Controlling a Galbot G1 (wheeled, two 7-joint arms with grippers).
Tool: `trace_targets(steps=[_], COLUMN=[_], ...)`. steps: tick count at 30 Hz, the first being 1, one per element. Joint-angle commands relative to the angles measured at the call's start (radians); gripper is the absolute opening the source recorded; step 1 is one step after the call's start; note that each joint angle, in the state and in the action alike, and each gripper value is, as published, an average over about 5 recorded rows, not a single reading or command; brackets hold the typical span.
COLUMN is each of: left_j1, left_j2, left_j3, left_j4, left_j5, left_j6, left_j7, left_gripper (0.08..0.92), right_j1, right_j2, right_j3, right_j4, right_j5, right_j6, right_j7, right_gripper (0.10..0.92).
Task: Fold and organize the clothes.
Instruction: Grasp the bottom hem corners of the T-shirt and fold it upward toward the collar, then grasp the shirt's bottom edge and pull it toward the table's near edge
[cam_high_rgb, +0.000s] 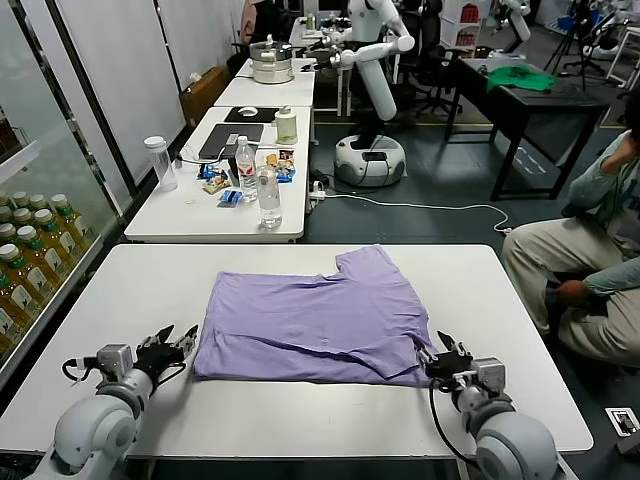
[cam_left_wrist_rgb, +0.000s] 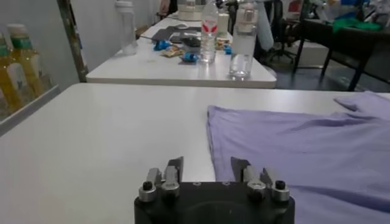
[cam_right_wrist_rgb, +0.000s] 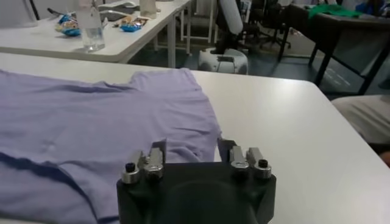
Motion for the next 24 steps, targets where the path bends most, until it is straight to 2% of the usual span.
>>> trace_targets(steps=[1,5,7,10,24], left_j1=[0.158,0.167,0.169,0.164,0.142], left_j2=[0.002,-0.016,-0.016,-0.015,-0.026], left_j3=[0.005,0.043,0.047,0.045,0.048], left_j4=[-0.154,-0.116,-0.101,-0.078,-0.048], left_j5=[-0.046,0.001,0.019,0.038,0.046], left_j6=[0.000,0.001,0.002,0.002,0.001], left_j7=[-0.023,-0.030,-0.032,-0.038,-0.041], left_gripper=[0.719,0.802,0.818,0.786,0.385], right_j1=[-0.138,-0.142,-0.136,-0.116,-0.044], right_j2=[-0.022,-0.005,-0.001,0.010,0.034], right_j3=[0.082,0.065,0.052,0.031,-0.032], right_j4=[0.053,0.018,0.009,-0.005,-0.045], right_j5=[0.016,0.017,0.022,0.034,0.053], right_j6=[-0.002,-0.002,-0.002,0.002,0.022], right_j7=[0.000,0.004,0.004,0.002,-0.018], right_gripper=[0.795,0.799,0.757,0.671,0.265])
